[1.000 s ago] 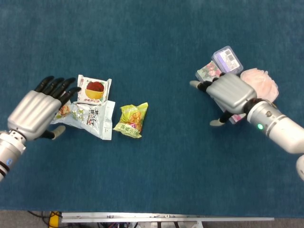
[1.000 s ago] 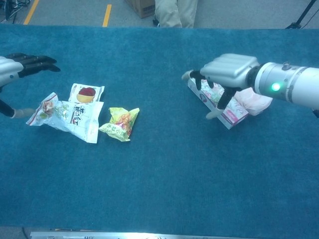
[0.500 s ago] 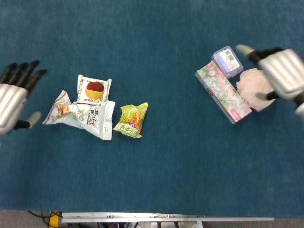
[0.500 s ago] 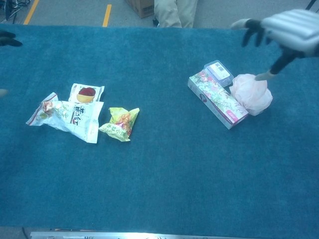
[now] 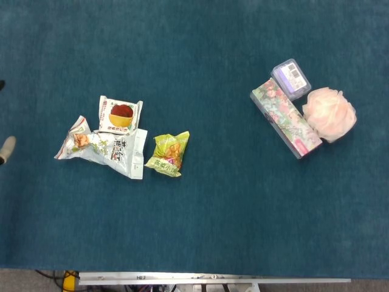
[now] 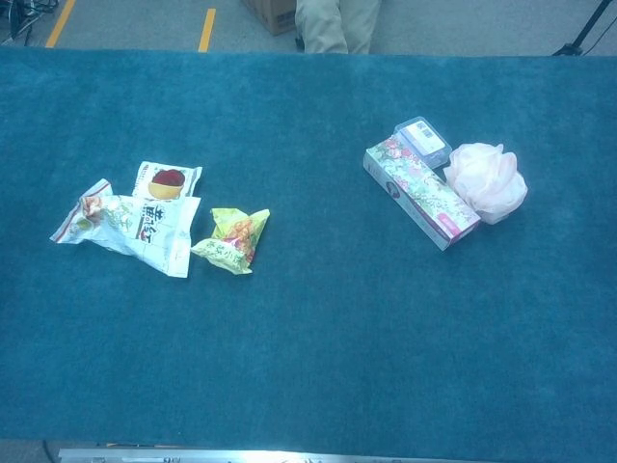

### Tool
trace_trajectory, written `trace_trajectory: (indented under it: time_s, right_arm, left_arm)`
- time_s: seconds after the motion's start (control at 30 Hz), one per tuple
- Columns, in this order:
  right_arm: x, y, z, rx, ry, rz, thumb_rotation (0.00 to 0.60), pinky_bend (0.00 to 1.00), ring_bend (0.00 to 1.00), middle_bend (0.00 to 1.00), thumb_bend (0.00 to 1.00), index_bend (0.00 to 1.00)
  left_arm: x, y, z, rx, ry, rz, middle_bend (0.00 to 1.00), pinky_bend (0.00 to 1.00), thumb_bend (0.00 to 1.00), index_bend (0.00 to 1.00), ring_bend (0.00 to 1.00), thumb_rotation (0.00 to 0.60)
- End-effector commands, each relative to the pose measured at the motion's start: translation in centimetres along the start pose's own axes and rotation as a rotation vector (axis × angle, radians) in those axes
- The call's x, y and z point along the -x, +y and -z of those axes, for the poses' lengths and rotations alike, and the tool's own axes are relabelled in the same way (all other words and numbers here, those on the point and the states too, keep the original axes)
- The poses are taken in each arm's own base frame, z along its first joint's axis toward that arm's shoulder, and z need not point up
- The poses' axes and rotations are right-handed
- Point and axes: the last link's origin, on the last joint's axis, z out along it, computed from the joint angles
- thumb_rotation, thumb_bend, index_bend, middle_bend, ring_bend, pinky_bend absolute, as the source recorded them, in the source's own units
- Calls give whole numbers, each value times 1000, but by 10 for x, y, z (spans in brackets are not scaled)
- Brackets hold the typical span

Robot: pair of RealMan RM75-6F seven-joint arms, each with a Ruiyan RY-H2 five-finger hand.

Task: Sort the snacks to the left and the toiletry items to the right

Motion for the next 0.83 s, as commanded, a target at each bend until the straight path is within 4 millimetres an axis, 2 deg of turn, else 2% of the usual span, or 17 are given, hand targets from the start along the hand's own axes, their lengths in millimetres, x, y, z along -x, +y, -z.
trace_trajectory:
  time_s: [0.03, 0.27, 0.47, 0.83]
  right_arm:
    - [2, 14, 19, 33, 30, -9, 600, 355, 346, 341, 10, 143]
    - [2, 28, 38, 61, 63, -5, 600, 355, 346, 341, 10, 143]
    - [7, 29, 48, 38, 57, -6, 600, 355, 345, 341, 9, 143]
    - [16, 32, 50, 35, 38, -21, 600, 359, 346, 341, 9, 144]
  left_arm:
    - [1, -2, 13, -7, 17, 4, 31, 13, 272, 81, 0, 600]
    - [0, -6, 36, -55, -23, -18, 21, 13, 272, 81, 0, 600]
    - [1, -6, 47, -78, -45, -22, 13, 14, 272, 81, 0, 600]
    - [0, -5, 48, -92, -25, -7, 15, 14, 272, 81, 0, 600]
